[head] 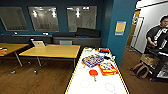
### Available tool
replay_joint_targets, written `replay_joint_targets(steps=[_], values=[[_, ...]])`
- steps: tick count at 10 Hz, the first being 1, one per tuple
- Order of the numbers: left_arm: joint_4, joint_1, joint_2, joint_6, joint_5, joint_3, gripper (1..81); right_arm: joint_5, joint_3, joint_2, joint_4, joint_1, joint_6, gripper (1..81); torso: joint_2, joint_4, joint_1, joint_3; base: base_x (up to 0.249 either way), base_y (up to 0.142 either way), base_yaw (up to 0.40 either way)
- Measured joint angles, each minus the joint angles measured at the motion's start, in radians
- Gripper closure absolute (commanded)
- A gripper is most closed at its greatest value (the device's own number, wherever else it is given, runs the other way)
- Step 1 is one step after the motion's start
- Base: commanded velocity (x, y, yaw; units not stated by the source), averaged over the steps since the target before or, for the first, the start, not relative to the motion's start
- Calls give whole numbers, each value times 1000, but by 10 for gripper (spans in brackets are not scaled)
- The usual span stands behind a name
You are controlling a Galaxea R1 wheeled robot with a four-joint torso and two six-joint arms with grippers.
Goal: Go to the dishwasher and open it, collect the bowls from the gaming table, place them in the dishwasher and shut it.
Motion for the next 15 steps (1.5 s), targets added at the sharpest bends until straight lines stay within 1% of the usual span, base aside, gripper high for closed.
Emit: replay_joint_targets(steps=[3,6,8,10,12,15], values=[[0,-5,33,7,-5,-23,811,6,-14,21,-4,4,0,811,0,0,0,0,-147,0,0],[1,15,73,11,-5,-107,811,6,-42,40,-15,4,0,811,0,0,0,0,-150,0,0],[1,18,108,29,-7,-159,811,6,-49,50,-28,4,0,811,0,0,0,0,-151,0,0],[1,29,132,35,-10,-168,811,6,-49,58,-45,-1,0,811,0,0,0,0,-151,0,0],[1,34,133,51,-7,-174,811,6,-56,59,-56,-10,0,811,0,0,0,0,-150,0,0],[1,34,153,52,-8,-207,811,6,-59,62,-60,-17,0,811,0,0,0,0,-152,0,0]])
